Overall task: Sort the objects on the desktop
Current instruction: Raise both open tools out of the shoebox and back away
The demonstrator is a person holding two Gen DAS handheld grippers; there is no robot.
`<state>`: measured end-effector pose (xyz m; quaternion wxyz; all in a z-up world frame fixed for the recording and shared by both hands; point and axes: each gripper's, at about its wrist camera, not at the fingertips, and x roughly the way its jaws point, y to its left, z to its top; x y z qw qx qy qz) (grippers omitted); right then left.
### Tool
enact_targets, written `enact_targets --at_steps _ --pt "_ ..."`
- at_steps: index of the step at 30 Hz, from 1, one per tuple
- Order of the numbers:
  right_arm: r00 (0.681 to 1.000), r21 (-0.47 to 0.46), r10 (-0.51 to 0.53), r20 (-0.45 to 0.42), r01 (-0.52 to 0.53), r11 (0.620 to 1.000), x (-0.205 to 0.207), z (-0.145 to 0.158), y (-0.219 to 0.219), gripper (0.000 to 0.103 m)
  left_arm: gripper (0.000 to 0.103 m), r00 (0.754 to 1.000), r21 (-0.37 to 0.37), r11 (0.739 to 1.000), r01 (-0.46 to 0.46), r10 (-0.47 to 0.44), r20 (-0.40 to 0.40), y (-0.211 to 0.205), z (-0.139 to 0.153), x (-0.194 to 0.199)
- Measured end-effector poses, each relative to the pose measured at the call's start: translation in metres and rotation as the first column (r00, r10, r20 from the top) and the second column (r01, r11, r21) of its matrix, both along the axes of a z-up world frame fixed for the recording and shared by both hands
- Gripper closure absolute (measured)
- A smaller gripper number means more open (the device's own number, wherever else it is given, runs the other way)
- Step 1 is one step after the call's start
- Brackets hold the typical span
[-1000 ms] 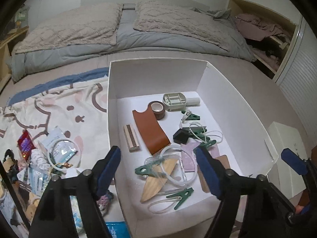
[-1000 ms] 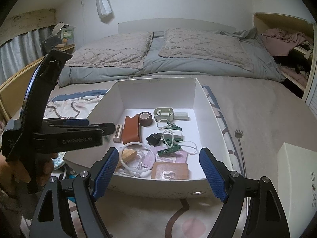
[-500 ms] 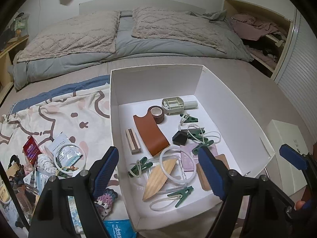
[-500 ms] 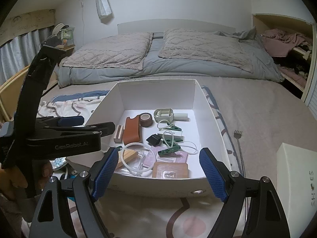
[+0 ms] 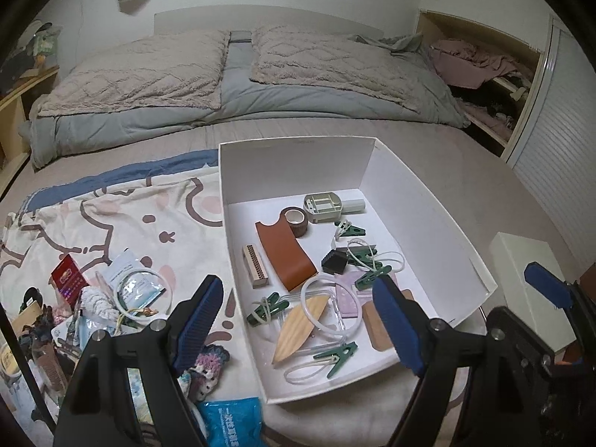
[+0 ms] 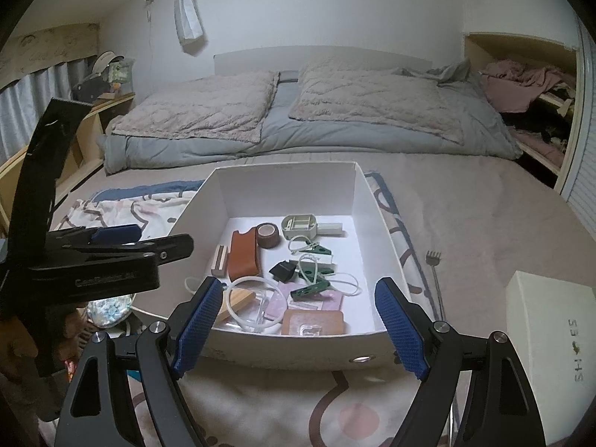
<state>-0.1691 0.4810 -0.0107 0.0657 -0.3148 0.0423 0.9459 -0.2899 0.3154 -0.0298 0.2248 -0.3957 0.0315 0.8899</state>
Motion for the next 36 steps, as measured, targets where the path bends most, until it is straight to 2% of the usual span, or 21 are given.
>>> enact_targets --at_steps 10,12,13,15,18,20,36 --pt "0.999 -0.013 -0.038 -0.035 0.038 0.999 0.016 0.012 -0.001 0.019 0.006 0.997 0.015 1.0 0.006 -0.005 -0.074 -0.022 0.022 0.026" --pt "0.998 -0.007 -0.045 -0.041 0.045 0.999 0.02 0.016 -0.003 0.014 0.003 0.995 0.018 1.0 0.014 -0.013 -0.097 -0.025 0.028 0.034" --pt "0.998 -0.004 -0.047 -0.045 0.047 0.999 0.022 0.017 -0.004 0.007 0.002 0.994 0.02 1.0 0.018 -0.016 -0.108 -0.027 0.031 0.037" --pt "0.997 0.004 -0.046 -0.062 0.046 0.999 0.026 0.021 -0.006 0.005 0.001 0.991 0.018 0.999 0.03 -0.027 -0.133 -0.029 0.036 0.044" --pt "0.995 0.021 -0.046 -0.083 0.048 0.999 0.034 0.028 -0.012 0.004 0.0 0.984 0.01 0.999 0.049 -0.047 -0.172 -0.032 0.045 0.058" --pt "0.994 0.032 -0.051 -0.094 0.054 0.998 0.038 0.031 -0.016 0.0 0.0 0.981 0.008 0.998 0.058 -0.055 -0.188 -0.034 0.049 0.066" --pt "0.99 0.033 -0.061 -0.128 0.066 0.997 0.068 0.045 -0.037 0.0 0.0 0.969 0.042 0.997 0.07 -0.058 -0.239 -0.067 0.062 0.106"
